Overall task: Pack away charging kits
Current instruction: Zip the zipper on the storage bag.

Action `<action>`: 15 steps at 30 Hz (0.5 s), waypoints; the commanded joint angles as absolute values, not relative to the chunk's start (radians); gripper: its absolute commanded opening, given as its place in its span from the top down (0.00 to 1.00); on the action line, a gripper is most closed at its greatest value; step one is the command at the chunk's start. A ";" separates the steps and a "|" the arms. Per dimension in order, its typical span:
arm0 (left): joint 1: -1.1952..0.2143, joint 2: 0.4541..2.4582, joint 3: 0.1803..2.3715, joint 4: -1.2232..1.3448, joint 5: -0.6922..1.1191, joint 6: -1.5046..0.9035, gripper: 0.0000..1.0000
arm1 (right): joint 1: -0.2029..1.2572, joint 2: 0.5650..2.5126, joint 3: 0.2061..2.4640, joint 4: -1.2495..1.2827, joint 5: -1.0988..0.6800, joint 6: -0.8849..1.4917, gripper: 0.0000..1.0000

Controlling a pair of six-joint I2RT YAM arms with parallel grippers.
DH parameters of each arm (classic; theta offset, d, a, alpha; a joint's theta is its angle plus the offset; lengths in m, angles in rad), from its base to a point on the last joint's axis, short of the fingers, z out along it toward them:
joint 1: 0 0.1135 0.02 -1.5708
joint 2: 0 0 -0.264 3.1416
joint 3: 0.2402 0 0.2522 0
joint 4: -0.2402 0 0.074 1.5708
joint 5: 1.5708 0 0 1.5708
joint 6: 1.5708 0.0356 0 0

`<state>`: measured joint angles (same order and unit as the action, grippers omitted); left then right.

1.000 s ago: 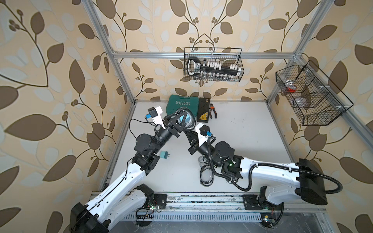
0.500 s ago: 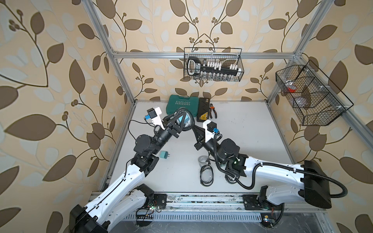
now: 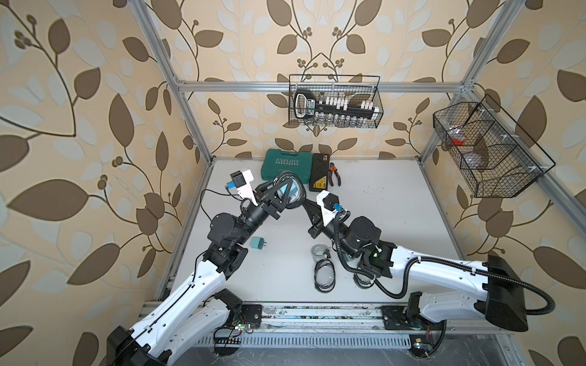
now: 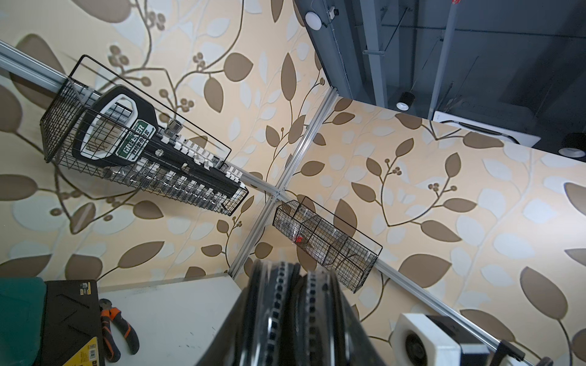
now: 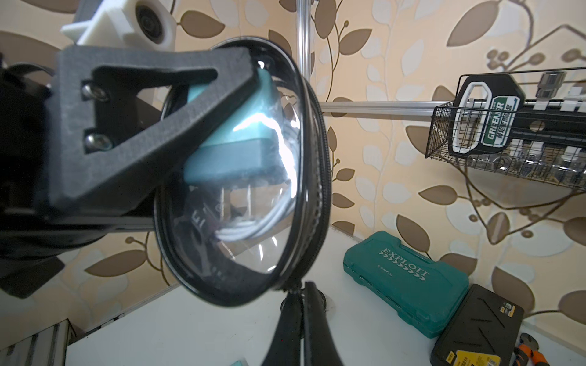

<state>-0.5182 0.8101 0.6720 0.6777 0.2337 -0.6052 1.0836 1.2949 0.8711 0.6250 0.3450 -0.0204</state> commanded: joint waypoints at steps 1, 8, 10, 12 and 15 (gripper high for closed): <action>-0.525 0.776 0.642 0.741 0.255 -0.614 0.78 | 1.095 1.268 0.912 0.592 0.347 -0.054 1.00; -0.525 0.800 0.645 0.767 0.286 -0.641 0.53 | 1.125 1.284 0.929 0.584 0.339 -0.057 1.00; -0.524 0.810 0.650 0.772 0.297 -0.647 0.47 | 1.132 1.294 0.938 0.583 0.337 -0.052 1.00; -0.525 0.816 0.653 0.772 0.304 -0.653 0.41 | 1.133 1.302 0.948 0.582 0.339 -0.043 1.00; -0.525 0.822 0.653 0.769 0.308 -0.654 0.41 | 1.133 1.308 0.958 0.574 0.342 -0.032 1.00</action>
<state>-0.5179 0.8219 0.6350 0.7155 0.2653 -0.6491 1.1278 1.2995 0.9112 0.5663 0.3435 -0.0441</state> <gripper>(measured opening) 0.595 0.047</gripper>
